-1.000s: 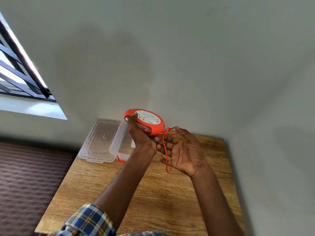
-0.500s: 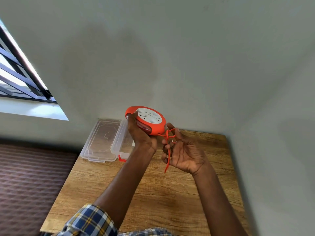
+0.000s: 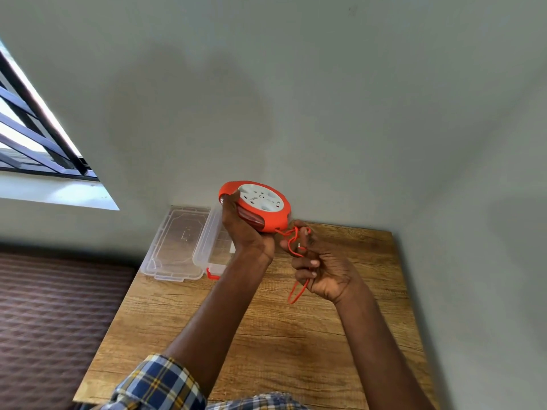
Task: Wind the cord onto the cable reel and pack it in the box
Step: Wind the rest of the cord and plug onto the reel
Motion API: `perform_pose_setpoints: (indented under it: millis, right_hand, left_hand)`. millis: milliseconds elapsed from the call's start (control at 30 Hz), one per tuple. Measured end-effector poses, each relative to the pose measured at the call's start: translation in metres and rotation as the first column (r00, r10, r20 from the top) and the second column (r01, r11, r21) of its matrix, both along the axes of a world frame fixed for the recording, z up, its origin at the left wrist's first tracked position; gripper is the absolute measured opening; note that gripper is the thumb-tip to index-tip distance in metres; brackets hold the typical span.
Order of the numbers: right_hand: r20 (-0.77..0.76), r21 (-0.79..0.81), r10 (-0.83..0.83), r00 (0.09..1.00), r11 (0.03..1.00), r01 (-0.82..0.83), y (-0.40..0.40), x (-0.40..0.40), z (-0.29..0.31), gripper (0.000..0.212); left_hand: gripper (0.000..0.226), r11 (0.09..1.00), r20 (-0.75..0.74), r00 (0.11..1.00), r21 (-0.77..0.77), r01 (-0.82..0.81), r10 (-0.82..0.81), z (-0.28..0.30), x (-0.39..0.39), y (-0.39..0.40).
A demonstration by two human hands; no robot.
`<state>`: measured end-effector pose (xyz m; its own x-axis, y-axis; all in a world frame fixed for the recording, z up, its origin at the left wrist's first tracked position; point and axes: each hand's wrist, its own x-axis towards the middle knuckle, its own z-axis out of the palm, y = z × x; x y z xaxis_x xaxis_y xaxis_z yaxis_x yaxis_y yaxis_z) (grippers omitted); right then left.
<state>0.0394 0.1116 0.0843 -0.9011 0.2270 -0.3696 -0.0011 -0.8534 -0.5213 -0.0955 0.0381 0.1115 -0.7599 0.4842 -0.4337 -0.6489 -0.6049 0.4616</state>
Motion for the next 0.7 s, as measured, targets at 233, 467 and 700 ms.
perform_pose_setpoints:
  millis: [233,467,700]
  right_hand:
    - [-0.109,0.056,0.051,0.993,0.997,-0.045,-0.004,0.003,0.009,0.038]
    - [-0.123,0.284,-0.025,0.992,0.957,0.059,-0.011,-0.003,0.019,0.046]
    - [-0.052,0.379,-0.030,0.998,0.924,0.048,-0.006,-0.004,0.014,0.046]
  left_hand:
    - [0.061,1.000,0.012,1.000,0.024,0.011,-0.011,0.000,-0.005,-0.001]
    - [0.063,0.999,0.021,0.999,0.011,0.030,-0.030,-0.003,-0.005,-0.002]
    - [0.061,1.000,0.016,1.000,0.023,0.015,-0.015,-0.003,-0.005,-0.001]
